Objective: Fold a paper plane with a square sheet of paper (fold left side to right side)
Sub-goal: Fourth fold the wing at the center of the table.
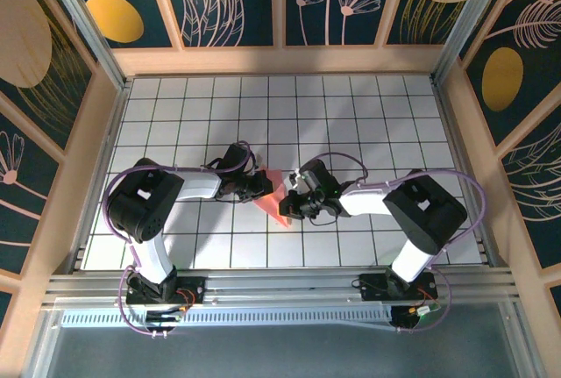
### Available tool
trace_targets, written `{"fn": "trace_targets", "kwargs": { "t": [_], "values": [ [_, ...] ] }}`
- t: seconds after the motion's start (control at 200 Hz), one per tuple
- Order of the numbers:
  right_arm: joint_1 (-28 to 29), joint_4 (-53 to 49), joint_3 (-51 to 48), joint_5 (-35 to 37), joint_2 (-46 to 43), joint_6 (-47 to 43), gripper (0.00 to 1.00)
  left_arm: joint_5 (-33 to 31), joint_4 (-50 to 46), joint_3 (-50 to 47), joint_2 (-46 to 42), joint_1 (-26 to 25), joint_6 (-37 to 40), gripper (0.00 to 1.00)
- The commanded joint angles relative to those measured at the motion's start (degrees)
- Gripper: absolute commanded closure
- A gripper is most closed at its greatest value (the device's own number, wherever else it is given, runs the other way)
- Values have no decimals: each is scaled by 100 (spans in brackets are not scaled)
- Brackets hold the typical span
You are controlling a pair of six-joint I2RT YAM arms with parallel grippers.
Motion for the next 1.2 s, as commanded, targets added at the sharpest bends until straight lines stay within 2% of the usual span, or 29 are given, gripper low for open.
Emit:
{"fn": "trace_targets", "kwargs": {
  "t": [0.0,0.581,0.666,0.876,0.961,1.061,1.196],
  "values": [
    [-35,-18,98,235,117,-8,100,-593,-650,-138,248,17,43,100],
    [-122,-316,-108,221,315,-73,100,-602,-642,-94,198,17,50,100],
    [-138,-423,-152,167,391,-124,100,-602,-585,-55,89,17,48,96],
    [-157,-675,-258,167,509,-208,100,-610,-307,144,-497,17,115,88],
    [-172,-662,-293,175,509,-196,100,-636,-178,93,-1028,17,128,87],
    [-175,-689,-281,217,494,-193,100,-606,-40,-152,-1412,18,65,91],
    [-177,-778,-228,285,480,-213,100,-147,566,-791,-1640,4,-303,96]
  ]
}}
